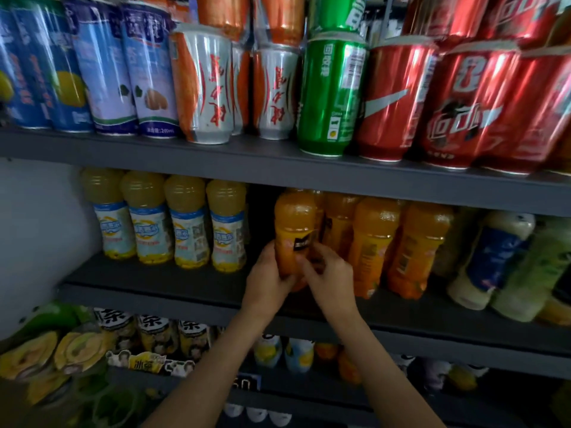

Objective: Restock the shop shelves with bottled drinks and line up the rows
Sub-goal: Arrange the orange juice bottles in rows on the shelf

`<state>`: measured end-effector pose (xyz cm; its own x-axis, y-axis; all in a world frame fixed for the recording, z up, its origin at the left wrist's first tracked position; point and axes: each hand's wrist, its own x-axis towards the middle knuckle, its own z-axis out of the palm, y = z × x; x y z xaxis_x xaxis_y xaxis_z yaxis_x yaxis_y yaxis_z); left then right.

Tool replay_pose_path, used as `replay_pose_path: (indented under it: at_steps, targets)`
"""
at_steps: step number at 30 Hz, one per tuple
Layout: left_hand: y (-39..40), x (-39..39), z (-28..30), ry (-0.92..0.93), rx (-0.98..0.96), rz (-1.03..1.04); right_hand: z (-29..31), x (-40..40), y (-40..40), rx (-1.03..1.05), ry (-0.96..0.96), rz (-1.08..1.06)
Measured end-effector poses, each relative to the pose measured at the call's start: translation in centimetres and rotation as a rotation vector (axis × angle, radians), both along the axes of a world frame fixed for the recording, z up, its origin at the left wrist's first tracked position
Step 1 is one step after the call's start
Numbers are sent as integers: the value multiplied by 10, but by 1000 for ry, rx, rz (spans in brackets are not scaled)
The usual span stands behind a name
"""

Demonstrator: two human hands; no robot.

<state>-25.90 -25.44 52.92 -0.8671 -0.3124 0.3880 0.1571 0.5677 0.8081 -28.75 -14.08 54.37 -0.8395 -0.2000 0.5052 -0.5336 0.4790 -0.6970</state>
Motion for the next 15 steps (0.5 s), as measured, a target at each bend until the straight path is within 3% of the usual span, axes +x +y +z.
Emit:
replay_pose_path:
  at_steps: [5, 11, 15]
  targets:
    - [-29, 7, 2, -15, -11, 134, -16, -10, -32, 32, -44, -72]
    - [-44, 5, 1, -30, -53, 99, -12, -30, -71, -18, -134, -264]
    - [-52, 4, -1, -33, -45, 63, -7, -45, -74, 90, -209, -346]
